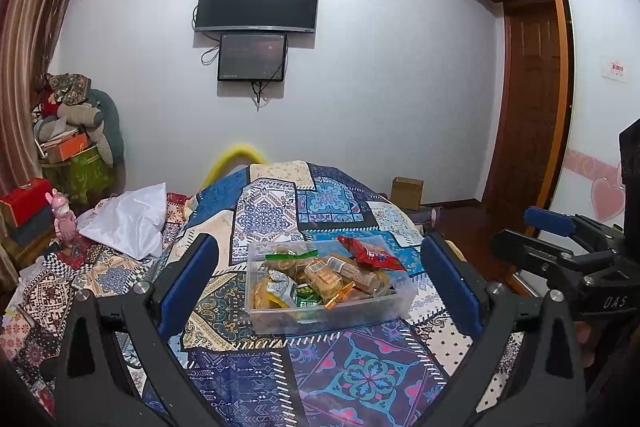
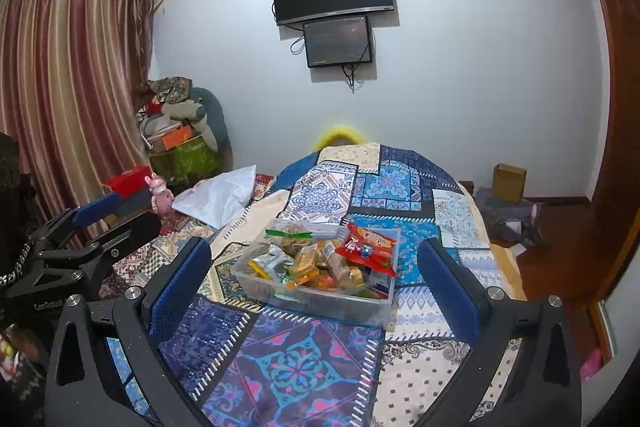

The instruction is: Organize snacks

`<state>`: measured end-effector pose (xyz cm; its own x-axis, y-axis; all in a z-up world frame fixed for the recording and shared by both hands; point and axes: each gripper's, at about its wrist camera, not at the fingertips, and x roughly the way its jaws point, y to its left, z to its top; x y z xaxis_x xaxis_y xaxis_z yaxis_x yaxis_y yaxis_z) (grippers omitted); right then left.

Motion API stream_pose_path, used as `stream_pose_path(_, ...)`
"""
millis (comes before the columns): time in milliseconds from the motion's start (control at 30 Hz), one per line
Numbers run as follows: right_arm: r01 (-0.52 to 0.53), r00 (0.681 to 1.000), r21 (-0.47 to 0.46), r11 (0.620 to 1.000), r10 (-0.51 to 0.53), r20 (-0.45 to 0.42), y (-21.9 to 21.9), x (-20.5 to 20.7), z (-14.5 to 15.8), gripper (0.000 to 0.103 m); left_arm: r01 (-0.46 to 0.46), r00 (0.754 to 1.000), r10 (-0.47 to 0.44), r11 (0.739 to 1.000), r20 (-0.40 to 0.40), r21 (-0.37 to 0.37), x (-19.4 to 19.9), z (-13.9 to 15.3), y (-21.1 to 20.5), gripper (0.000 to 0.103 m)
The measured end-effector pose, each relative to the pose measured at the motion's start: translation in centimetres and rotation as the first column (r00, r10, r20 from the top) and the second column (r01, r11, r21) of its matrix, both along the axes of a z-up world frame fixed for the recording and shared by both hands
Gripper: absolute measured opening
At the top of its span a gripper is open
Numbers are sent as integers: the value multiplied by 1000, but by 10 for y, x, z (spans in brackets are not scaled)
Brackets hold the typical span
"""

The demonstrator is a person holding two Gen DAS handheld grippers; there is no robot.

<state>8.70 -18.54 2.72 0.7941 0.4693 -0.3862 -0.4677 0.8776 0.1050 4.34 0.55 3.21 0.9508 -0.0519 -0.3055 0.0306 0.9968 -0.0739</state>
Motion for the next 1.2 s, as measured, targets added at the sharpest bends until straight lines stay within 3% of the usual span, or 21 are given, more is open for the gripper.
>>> stream_pose_path(1200,8,1000,-7,1000,-8,-11,-2,3,-1,103,9,1000,-9,1000,-2,-2,2,-5,0,102)
